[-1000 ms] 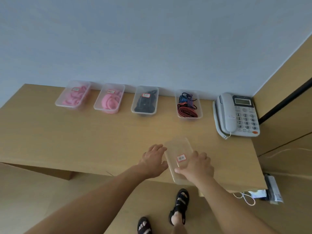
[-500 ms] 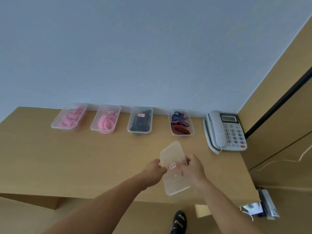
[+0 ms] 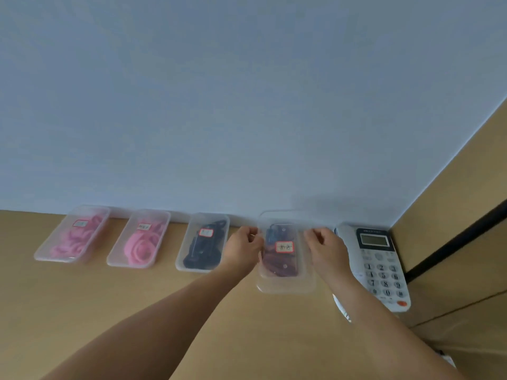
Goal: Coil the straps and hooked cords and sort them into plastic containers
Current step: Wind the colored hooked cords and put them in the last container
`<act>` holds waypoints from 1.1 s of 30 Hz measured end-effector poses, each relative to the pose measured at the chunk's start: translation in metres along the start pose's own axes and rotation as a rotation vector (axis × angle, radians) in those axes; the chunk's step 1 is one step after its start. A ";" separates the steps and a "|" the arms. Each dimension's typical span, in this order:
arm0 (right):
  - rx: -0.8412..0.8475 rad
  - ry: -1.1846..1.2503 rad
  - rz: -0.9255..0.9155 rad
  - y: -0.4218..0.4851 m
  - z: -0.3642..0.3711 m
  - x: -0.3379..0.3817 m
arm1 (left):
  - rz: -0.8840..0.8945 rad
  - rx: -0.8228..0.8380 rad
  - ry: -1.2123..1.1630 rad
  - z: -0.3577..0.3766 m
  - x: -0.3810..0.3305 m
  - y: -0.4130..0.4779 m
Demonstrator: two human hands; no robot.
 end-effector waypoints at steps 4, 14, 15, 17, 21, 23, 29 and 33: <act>0.079 -0.144 -0.014 0.040 0.022 -0.015 | -0.037 -0.041 0.167 0.017 0.010 0.030; 0.190 -0.288 -0.044 0.079 0.068 -0.043 | -0.029 -0.047 0.333 0.036 0.038 0.063; 0.186 -0.284 -0.037 0.079 0.070 -0.045 | -0.028 -0.051 0.337 0.037 0.040 0.065; 0.177 -0.268 -0.013 0.079 0.071 -0.050 | -0.024 -0.052 0.338 0.037 0.043 0.067; 0.153 -0.281 0.051 0.083 0.070 -0.059 | -0.041 -0.024 0.288 0.041 0.051 0.071; 0.129 -0.290 0.071 0.082 0.069 -0.061 | -0.076 -0.012 0.255 0.045 0.058 0.071; 0.126 -0.235 0.172 0.073 0.074 -0.072 | -0.140 0.009 0.176 0.045 0.064 0.076; 0.137 -0.246 0.200 0.064 0.072 -0.081 | -0.212 0.044 0.113 0.047 0.073 0.076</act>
Point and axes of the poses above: each hand's wrist, its own y-axis towards the middle knuckle, its own z-axis out of the palm, x = y × z, the point moved 9 cm from there along y, towards the middle knuckle, and after that the axes turned 3 degrees about -x, right-handed, at the moved point
